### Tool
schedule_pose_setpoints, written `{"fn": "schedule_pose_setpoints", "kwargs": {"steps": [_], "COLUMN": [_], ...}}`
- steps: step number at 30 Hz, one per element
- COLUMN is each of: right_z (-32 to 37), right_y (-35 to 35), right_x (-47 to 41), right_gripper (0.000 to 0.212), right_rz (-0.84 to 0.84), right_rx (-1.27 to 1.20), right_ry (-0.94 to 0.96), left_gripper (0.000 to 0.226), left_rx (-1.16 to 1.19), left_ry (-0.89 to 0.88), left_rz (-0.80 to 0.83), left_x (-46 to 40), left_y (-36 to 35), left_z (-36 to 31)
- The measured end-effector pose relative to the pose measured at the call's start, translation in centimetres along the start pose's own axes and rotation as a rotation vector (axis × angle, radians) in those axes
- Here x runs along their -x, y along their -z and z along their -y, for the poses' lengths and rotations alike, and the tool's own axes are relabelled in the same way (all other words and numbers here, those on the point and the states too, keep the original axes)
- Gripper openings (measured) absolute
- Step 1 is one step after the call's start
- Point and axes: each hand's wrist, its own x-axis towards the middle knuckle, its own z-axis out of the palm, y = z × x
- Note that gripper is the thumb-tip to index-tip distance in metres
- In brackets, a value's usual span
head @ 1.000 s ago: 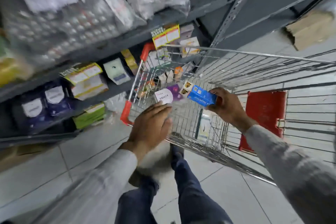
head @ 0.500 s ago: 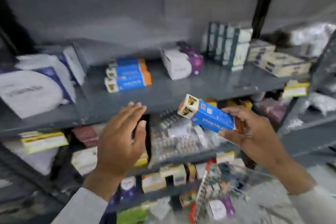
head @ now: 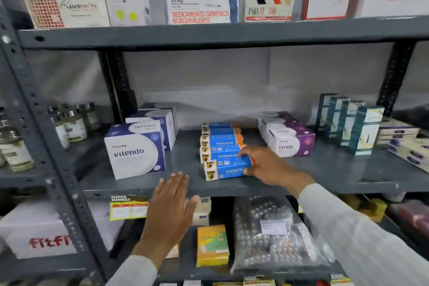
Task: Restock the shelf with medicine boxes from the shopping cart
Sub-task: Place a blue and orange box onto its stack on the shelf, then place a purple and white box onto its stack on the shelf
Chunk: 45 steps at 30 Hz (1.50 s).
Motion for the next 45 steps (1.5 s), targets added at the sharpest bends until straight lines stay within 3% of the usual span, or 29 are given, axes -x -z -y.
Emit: {"fn": "schedule_pose_setpoints", "kwargs": {"steps": [5, 11, 15, 19, 22, 25, 30, 33, 35, 38, 41, 45], "right_z": [-0.8, -1.9, -2.8, -4.5, -7.5, -12.5, -22.6, -27.4, -29.5, -31.8, -33.8, -37.1], "right_y": [-1.6, -1.9, -1.3, -2.0, -3.9, -6.7, -13.8, -18.4, -21.1, -25.0, -28.4, -32.4], "right_x": [0.7, 4.9, 9.1, 14.4, 19.0, 24.9, 35.6, 41.1, 43.5, 45.3, 45.3, 43.7], "right_gripper": [0.06, 0.068, 0.054, 0.039, 0.033, 0.03, 0.03, 0.031, 0.034, 0.048, 0.061, 0.082], "right_rz": [-0.032, -0.222, -0.407, -0.573, -0.586, -0.484, -0.304, -0.095, 0.074, 0.248, 0.382, 0.457], "right_rx": [0.058, -0.013, -0.004, -0.008, -0.023, -0.106, -0.247, -0.326, -0.432, -0.432, -0.39, -0.217], "right_ry": [0.058, 0.137, 0.197, 0.163, 0.116, -0.059, -0.599, -0.903, -1.049, -1.104, -1.012, -0.78], "left_gripper": [0.066, 0.068, 0.049, 0.035, 0.033, 0.035, 0.039, 0.048, 0.052, 0.05, 0.045, 0.047], "left_rx": [0.02, 0.075, 0.31, 0.477, 0.529, 0.566, 0.608, 0.606, 0.528, 0.295, 0.175, 0.162], "left_ry": [0.01, 0.04, 0.076, -0.118, -0.231, -0.231, -0.066, 0.039, 0.032, -0.169, -0.33, -0.381], "left_rz": [-0.003, 0.006, -0.185, -0.322, -0.135, 0.199, 0.747, 1.036, 1.11, 1.058, 0.977, 0.967], "left_x": [0.2, 0.0, 0.6, 2.5, 5.0, 8.9, 15.8, 18.8, 20.8, 24.1, 26.9, 27.4], "left_y": [-0.3, 0.1, 1.5, 0.3, -3.5, -8.9, -18.3, -23.4, -26.3, -28.9, -30.9, -31.9], "left_z": [0.1, -0.4, -3.6, -9.2, -13.7, -18.5, -26.0, -29.0, -30.0, -29.9, -29.0, -28.8]}}
